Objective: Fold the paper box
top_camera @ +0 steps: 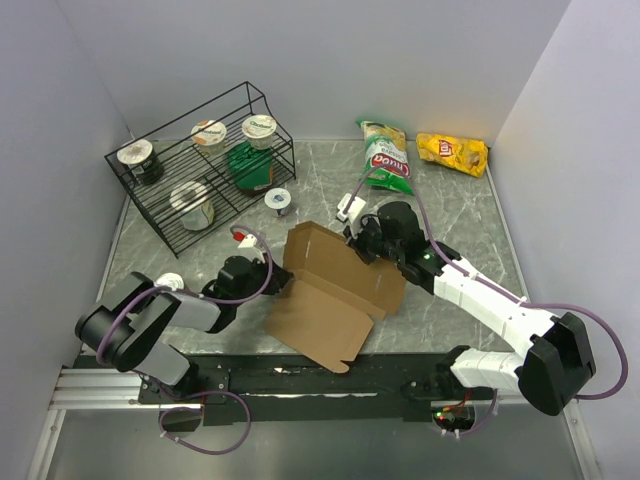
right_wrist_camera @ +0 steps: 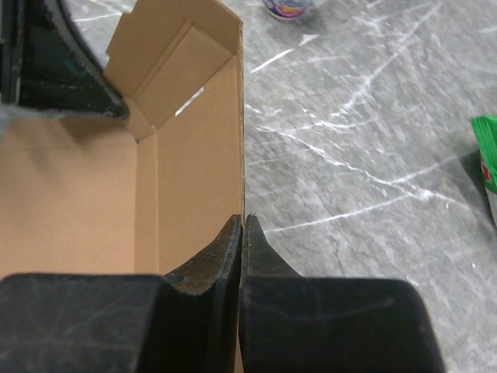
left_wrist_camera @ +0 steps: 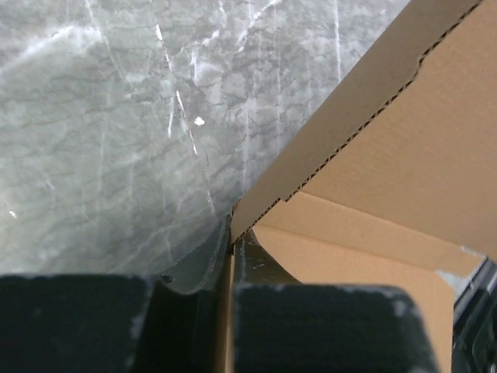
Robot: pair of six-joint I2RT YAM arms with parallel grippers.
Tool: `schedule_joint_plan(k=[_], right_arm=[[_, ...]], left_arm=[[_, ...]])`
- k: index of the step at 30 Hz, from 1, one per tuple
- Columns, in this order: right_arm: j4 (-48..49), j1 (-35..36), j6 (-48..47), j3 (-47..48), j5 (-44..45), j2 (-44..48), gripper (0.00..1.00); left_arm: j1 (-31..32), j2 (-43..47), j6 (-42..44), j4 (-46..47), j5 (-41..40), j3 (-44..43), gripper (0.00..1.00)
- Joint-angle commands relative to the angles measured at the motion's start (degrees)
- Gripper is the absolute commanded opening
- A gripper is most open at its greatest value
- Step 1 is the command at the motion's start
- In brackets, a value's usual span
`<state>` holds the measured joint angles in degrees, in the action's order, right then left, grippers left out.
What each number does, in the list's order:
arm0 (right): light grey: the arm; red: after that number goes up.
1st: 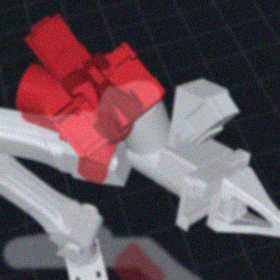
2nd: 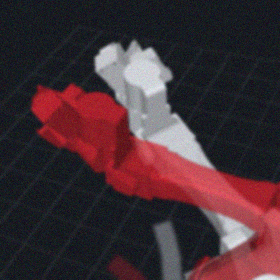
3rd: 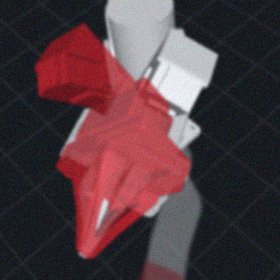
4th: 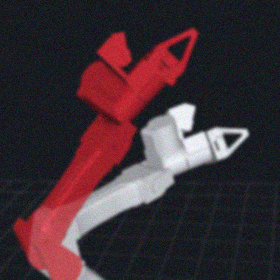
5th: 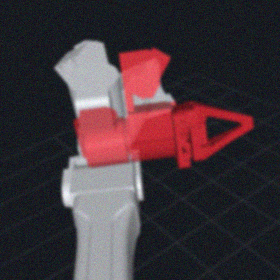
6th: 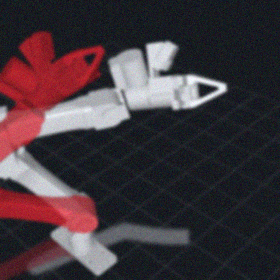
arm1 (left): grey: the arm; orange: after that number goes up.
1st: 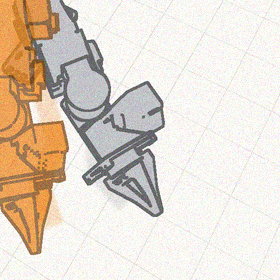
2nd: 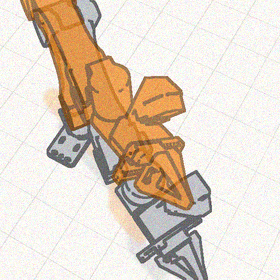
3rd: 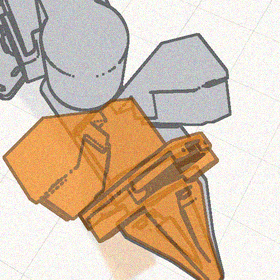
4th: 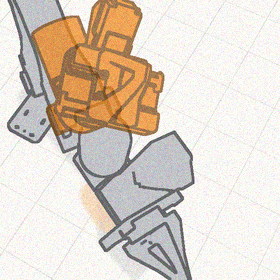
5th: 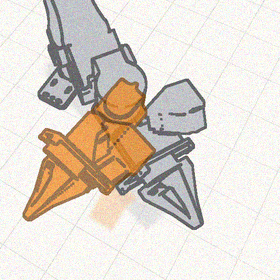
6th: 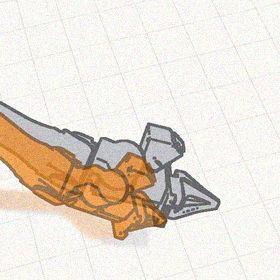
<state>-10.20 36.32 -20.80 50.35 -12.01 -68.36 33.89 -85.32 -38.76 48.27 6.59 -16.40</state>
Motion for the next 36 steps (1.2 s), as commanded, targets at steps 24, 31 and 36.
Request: schedule_joint_plan(k=[24,31,36], right_arm=[[7.21,0.51,9.11,-1.66,11.58,-0.11,0.00],[11.76,1.83,4.99,-5.86,5.77,1.65,0.00],[16.25,5.86,1.21,-9.21,9.80,2.44,0.00]], left_arm=[[13.04,-3.19,-16.53,-0.45,-18.98,-4.15,0.04],[18.40,-6.08,-7.30,-12.38,-24.94,-13.47,0.04],[20.87,-8.02,-5.97,-15.31,-27.24,-16.47,0.04]])
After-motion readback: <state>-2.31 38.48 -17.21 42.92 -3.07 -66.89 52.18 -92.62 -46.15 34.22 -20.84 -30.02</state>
